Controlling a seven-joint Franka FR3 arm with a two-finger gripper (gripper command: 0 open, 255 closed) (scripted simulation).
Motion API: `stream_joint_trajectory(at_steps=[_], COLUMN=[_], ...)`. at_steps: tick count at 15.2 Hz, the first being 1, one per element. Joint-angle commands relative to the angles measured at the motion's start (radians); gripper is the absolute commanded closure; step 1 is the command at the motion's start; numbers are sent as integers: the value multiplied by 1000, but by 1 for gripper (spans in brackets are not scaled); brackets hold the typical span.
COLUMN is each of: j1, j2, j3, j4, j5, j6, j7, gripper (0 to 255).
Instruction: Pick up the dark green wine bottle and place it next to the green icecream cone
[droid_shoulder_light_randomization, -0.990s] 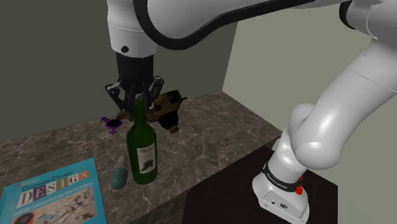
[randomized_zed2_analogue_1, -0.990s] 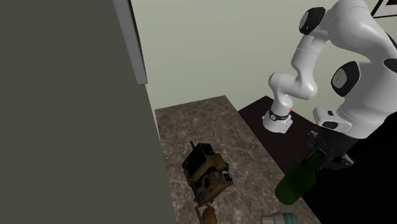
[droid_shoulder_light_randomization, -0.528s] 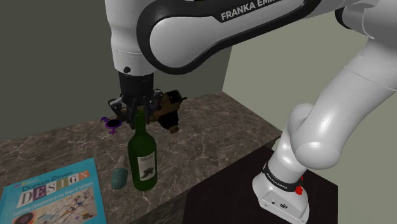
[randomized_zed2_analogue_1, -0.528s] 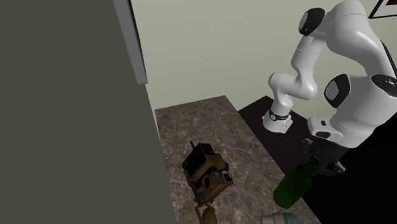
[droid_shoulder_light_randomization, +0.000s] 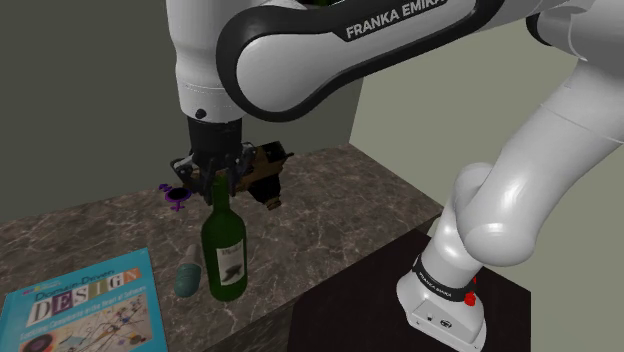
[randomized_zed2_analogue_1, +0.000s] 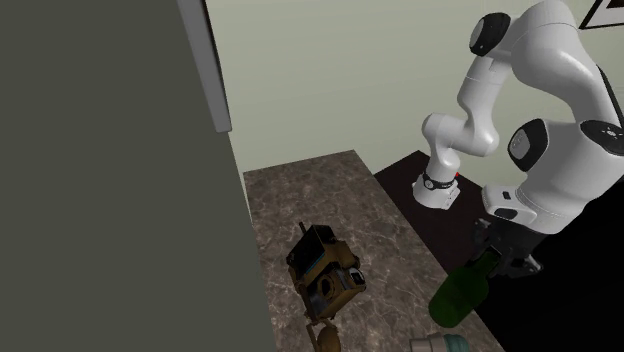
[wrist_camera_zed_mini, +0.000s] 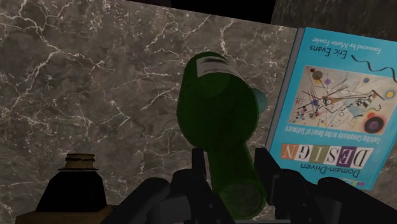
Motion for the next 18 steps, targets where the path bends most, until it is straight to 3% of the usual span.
stream_joint_trajectory(at_steps=[1, 6, 10, 18], j1=[0, 0, 2, 2], j2=[0, 0, -39, -38], j3=[0, 0, -8, -8], j4=[0, 0, 92, 92], j5=[0, 0, 15, 15], j6=[0, 0, -127, -127], j7=[0, 0, -12, -12], gripper=[0, 0, 0, 0])
